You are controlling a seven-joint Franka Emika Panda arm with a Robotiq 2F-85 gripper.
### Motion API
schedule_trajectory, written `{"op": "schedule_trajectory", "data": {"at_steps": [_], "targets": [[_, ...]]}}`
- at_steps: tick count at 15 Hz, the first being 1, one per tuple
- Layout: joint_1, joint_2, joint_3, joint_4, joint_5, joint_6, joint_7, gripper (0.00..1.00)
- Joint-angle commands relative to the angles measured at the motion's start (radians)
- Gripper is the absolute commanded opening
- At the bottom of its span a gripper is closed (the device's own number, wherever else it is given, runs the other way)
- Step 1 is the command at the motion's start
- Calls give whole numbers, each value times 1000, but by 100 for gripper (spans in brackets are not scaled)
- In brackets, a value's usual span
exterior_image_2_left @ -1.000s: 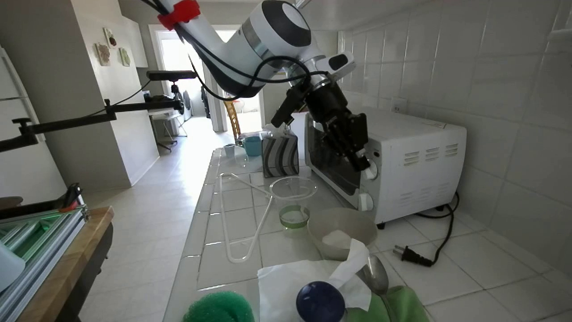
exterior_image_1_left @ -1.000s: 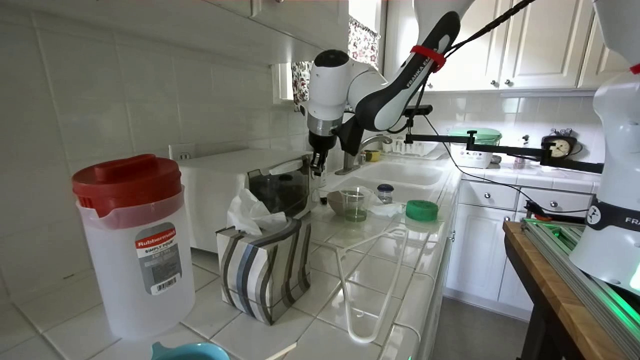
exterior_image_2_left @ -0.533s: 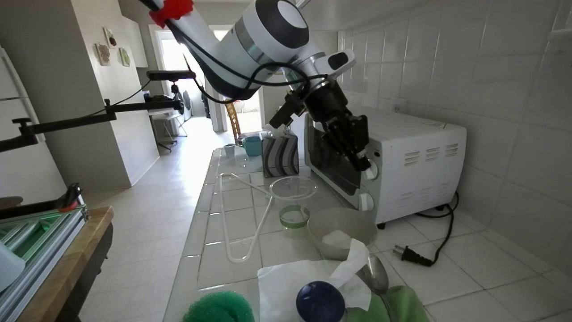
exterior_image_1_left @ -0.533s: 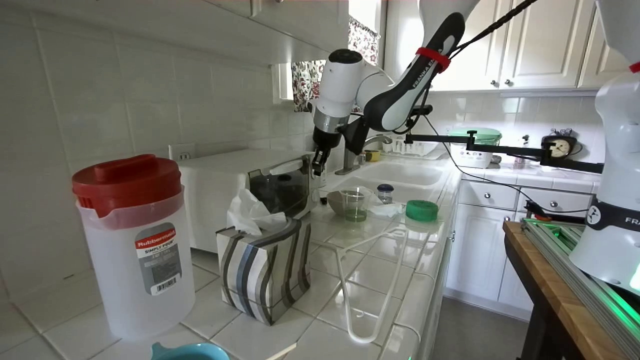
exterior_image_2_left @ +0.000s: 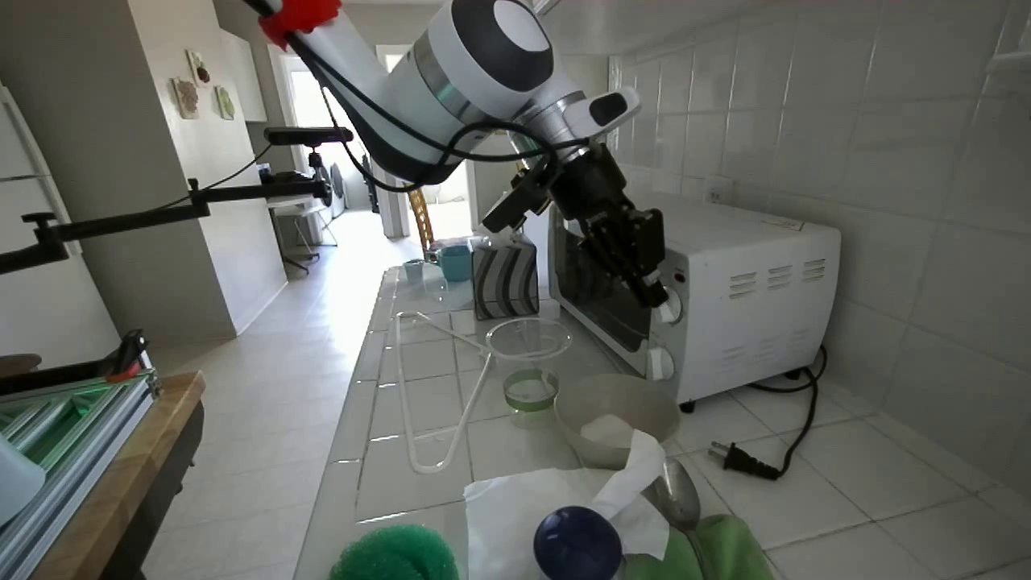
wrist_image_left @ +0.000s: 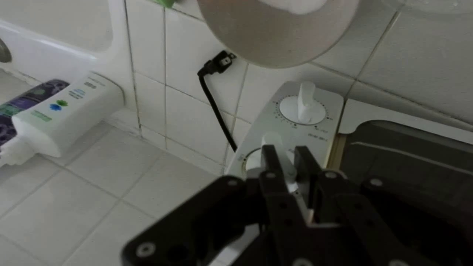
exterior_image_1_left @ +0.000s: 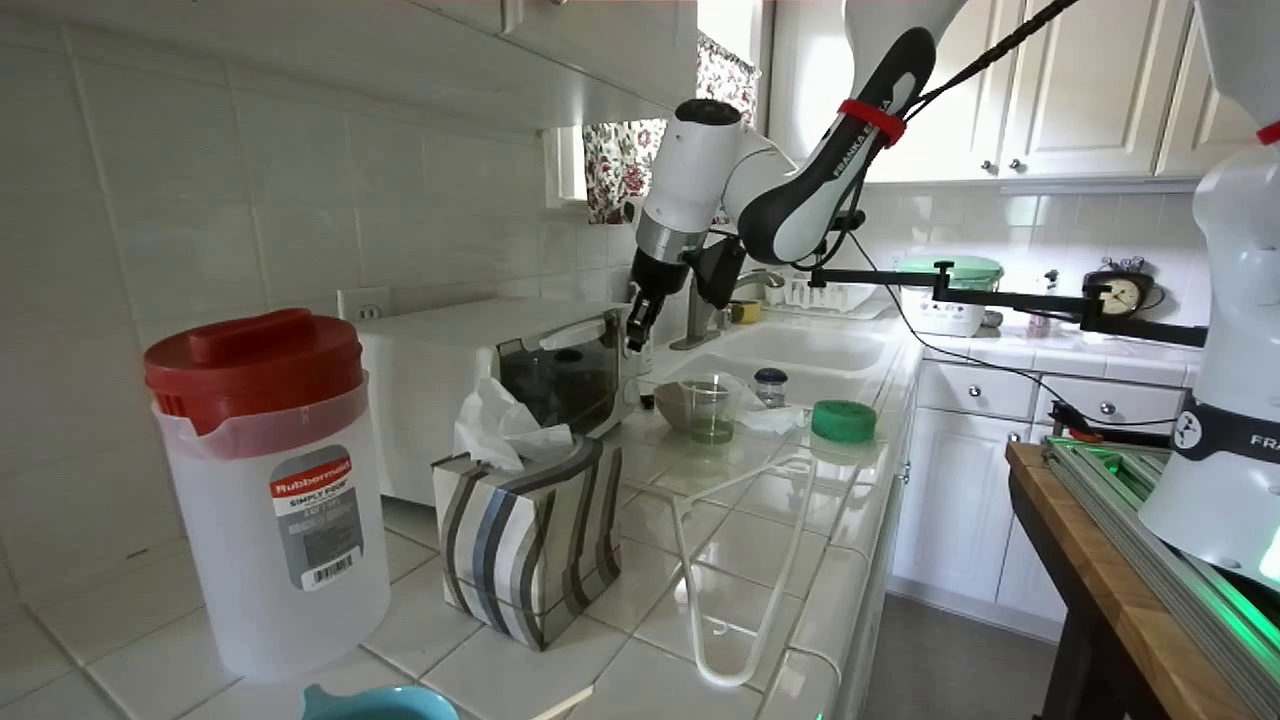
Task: Turn the knob on the small oven
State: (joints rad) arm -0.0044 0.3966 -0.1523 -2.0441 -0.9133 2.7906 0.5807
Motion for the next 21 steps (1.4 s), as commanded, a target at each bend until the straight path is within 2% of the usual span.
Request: {"op": "schedule_trajectory", "data": {"at_steps": [1, 4, 12, 18, 21], "targets": [[-8, -39, -4, -24, -2, 43, 16, 4], [-7, -45, -8, -30, -6, 47, 15, 4], [-31, -22, 34, -25, 37, 21, -145, 4], [-38, -11, 61, -13, 56, -61, -289, 4], [-8, 2, 45, 15, 84, -134, -354, 4]]}}
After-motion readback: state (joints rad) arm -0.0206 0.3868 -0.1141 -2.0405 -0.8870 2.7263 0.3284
